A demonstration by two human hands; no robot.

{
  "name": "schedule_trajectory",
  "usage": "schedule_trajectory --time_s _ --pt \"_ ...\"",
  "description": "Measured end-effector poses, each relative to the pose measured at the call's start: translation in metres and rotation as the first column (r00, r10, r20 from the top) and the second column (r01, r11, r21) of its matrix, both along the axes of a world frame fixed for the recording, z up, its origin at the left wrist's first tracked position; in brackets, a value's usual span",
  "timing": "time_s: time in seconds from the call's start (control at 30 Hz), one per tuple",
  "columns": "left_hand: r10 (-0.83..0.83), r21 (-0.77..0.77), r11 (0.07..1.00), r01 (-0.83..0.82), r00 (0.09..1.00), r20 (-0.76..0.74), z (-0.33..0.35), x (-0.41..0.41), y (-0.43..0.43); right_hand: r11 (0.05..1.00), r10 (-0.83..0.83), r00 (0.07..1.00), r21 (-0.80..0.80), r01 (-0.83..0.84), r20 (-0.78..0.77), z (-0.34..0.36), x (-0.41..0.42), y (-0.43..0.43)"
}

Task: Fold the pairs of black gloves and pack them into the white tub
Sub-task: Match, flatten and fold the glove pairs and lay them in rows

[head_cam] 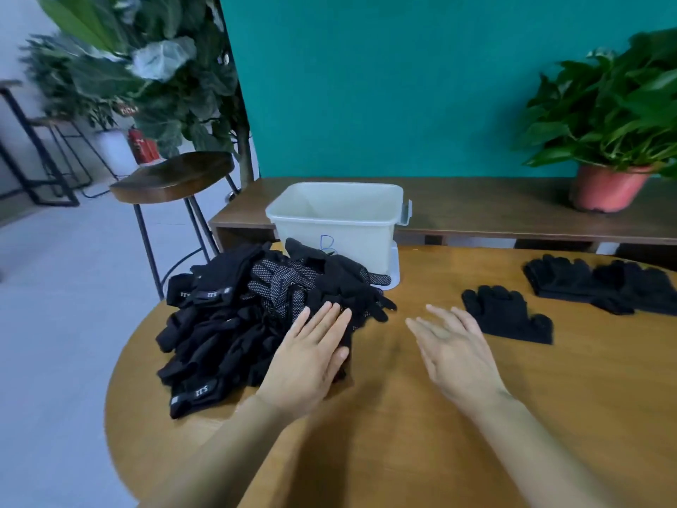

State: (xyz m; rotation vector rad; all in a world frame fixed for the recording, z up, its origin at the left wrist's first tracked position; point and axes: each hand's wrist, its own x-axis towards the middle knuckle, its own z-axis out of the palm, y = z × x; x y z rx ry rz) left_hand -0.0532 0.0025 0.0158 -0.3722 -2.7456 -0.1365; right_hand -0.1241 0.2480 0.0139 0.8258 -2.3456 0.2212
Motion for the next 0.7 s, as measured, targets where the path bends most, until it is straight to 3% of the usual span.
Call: schedule_trajectory --time_s 0.23,0.4,0.6,0.7 --pt "0.127 0.002 0.992 -0.127 0.990 -0.067 -0.001 0.003 -0.072 0.964 0.256 0.965 0.085 -0.251 -0.056 0.000 0.008 -0.078" --pt "0.143 -0.024 0.989 -0.146 0.986 -0.085 -0.016 0.010 -0.098 0.911 0.381 0.924 0.161 -0.378 0.014 -0.014 0.025 -0.113" --pt "0.106 -0.019 0.994 -0.108 0.991 -0.078 -0.035 0.021 -0.103 0.907 0.351 0.921 0.183 -0.379 0.172 -0.032 0.028 -0.114" --pt "0.033 0.006 0.999 -0.032 0.996 -0.083 -0.035 0.027 -0.102 0.909 0.341 0.926 0.195 -0.368 0.161 -0.031 0.027 -0.117"
